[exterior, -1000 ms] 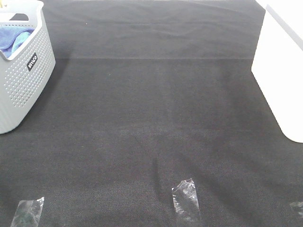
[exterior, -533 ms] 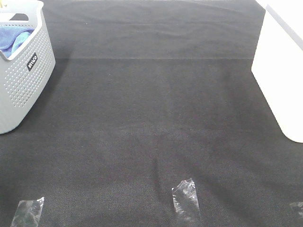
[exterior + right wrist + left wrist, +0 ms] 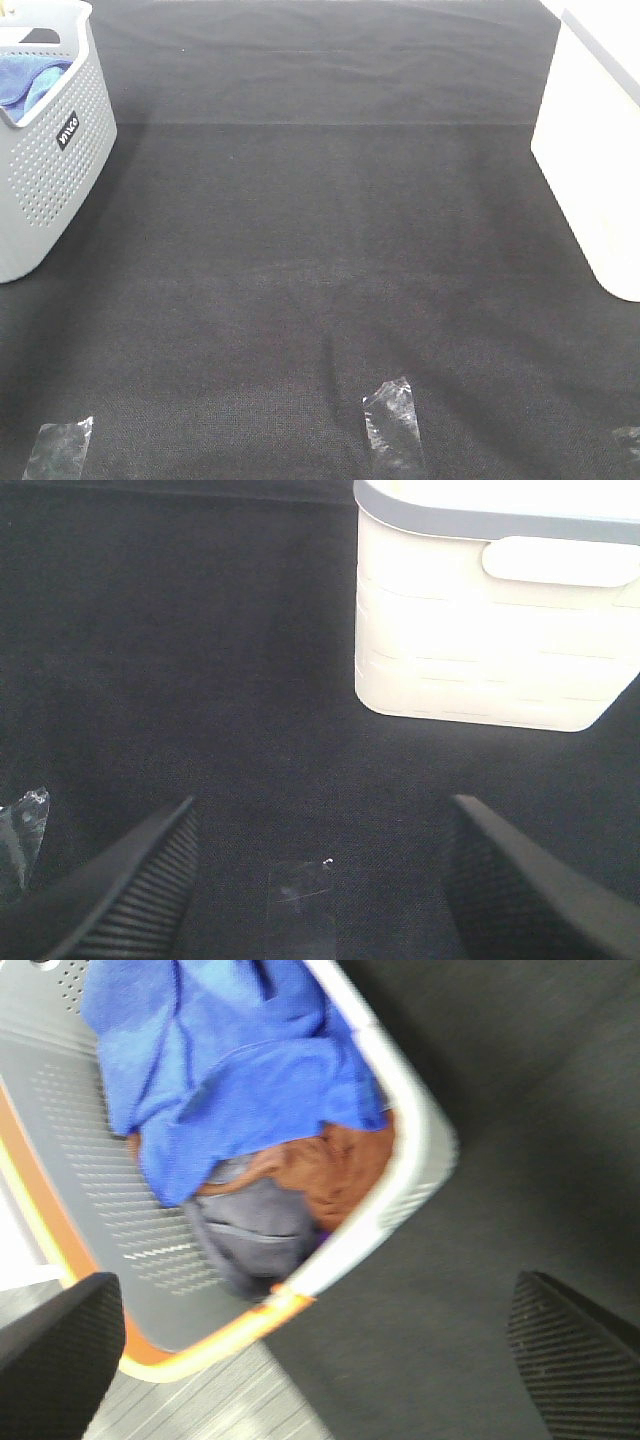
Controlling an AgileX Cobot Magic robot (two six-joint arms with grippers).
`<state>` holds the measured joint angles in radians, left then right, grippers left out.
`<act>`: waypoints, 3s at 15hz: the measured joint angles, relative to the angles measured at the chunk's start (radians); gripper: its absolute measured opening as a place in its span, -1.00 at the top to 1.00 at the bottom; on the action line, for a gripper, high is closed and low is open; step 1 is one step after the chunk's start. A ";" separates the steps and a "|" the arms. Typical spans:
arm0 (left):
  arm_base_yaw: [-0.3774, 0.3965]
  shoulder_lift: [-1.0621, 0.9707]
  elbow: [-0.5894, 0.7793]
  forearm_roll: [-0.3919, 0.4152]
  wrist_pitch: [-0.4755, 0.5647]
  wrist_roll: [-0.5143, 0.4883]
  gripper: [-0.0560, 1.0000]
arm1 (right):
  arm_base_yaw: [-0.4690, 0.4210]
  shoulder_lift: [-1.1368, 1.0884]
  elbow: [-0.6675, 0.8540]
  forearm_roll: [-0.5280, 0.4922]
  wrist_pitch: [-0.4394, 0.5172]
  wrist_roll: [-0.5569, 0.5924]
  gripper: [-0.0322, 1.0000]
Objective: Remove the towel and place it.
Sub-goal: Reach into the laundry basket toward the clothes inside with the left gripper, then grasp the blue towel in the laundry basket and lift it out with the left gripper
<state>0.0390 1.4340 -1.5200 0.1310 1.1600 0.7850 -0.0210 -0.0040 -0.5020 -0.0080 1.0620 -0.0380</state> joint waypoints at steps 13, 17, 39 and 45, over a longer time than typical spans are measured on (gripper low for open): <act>0.121 0.692 -0.286 0.244 -0.270 0.161 -0.98 | 0.000 0.000 0.000 0.000 0.000 0.000 -0.41; 0.112 0.797 -0.345 0.235 -0.355 0.161 -0.98 | 0.000 0.000 0.000 0.000 0.000 0.000 -0.41; 0.087 0.872 -0.449 0.271 -0.283 0.117 0.89 | 0.000 0.000 0.000 0.000 0.000 0.000 -0.41; -0.009 0.613 -0.449 0.334 -0.262 -0.010 0.89 | 0.000 0.000 0.000 0.000 0.000 0.000 -0.41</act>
<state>0.0300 2.0470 -1.9690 0.4650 0.8980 0.7750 -0.0210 -0.0040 -0.5020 -0.0080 1.0620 -0.0380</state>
